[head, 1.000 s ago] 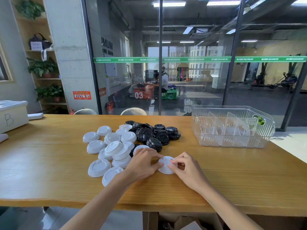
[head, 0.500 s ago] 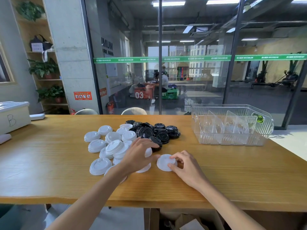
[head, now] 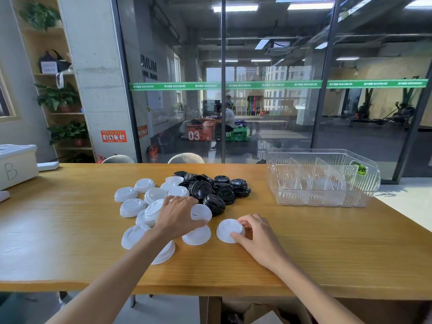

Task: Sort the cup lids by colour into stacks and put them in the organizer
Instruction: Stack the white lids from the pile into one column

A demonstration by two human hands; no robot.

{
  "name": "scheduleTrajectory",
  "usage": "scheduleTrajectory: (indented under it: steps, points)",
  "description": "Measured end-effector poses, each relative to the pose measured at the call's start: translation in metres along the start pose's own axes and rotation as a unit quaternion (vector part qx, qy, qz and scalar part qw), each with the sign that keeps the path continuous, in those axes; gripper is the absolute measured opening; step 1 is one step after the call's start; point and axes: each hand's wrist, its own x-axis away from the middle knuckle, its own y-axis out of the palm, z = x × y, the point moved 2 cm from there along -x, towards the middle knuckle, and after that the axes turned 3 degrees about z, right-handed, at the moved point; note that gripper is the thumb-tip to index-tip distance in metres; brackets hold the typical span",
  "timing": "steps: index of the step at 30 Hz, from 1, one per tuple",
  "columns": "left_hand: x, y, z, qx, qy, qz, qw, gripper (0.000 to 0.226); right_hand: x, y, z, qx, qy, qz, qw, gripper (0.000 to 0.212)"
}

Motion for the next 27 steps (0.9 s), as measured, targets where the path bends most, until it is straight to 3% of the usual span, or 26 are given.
scheduleTrajectory:
  steps: [12,21,27]
  points:
    - [0.004,-0.008,0.037,0.114,0.045,0.03,0.992,0.066,-0.002,-0.002,-0.002,-0.065,0.022,0.023,0.997,0.045]
    - [0.015,-0.008,0.048,0.201,0.126,0.0,0.971,0.068,-0.008,-0.012,-0.006,-0.126,0.004,-0.034,0.991,0.083]
    - [0.022,-0.003,0.053,0.253,0.148,-0.028,0.956,0.071,-0.014,-0.015,-0.008,-0.148,0.004,-0.065,0.987,0.07]
